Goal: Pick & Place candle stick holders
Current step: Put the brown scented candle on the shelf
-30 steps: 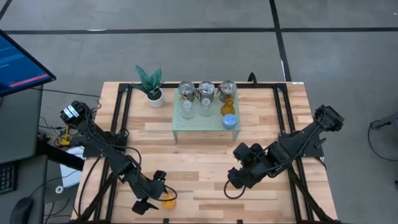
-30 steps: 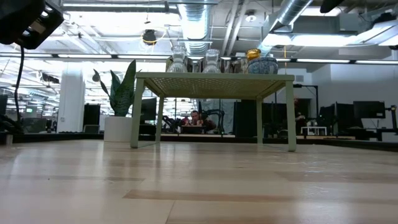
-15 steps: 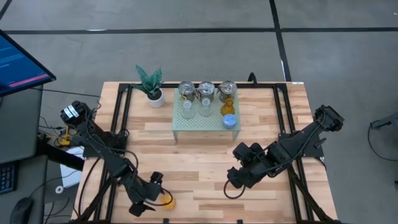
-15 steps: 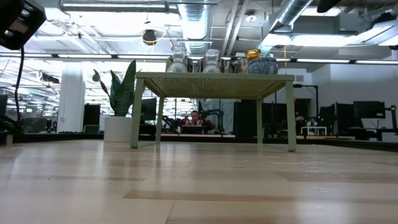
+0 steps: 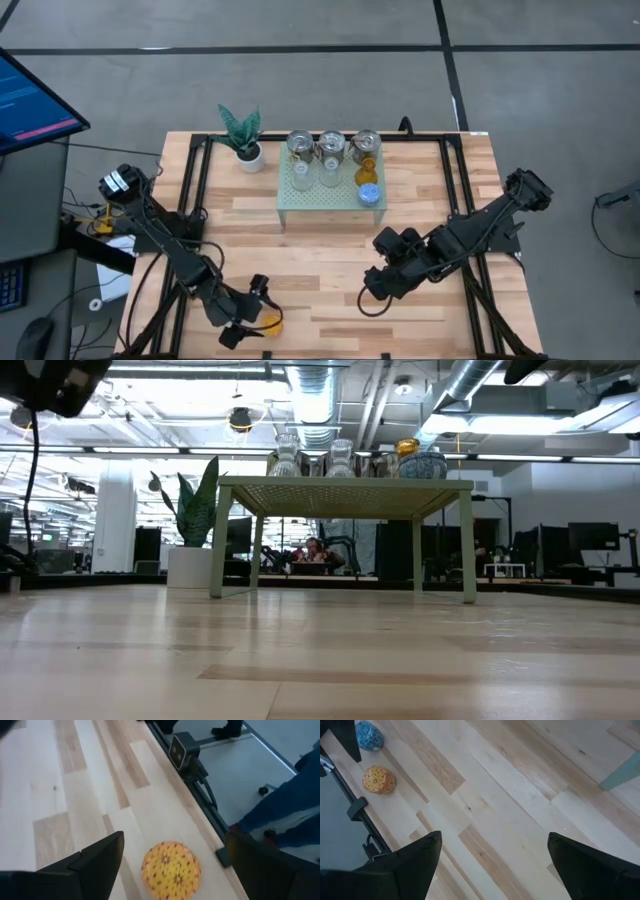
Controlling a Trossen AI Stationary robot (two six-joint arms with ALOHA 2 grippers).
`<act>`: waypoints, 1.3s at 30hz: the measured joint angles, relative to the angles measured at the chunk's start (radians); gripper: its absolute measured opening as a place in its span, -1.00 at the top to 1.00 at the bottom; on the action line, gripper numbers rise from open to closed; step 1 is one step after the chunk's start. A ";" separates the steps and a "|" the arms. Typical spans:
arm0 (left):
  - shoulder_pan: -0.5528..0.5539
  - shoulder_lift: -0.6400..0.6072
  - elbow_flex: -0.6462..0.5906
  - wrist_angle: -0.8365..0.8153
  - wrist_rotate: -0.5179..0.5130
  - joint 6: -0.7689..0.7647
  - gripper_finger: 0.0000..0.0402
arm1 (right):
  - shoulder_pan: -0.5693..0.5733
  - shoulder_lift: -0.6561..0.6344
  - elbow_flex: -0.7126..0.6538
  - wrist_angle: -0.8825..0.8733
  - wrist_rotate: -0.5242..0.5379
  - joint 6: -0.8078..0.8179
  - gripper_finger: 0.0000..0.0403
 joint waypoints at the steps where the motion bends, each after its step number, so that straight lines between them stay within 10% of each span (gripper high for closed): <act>1: 0.000 0.015 0.000 0.022 0.002 0.008 -0.73 | -0.002 0.000 0.000 0.000 -0.007 0.000 -0.76; 39: -0.001 0.311 -0.001 0.184 -0.003 -0.059 -0.72 | -0.012 0.000 0.000 0.002 -0.036 -0.036 -0.76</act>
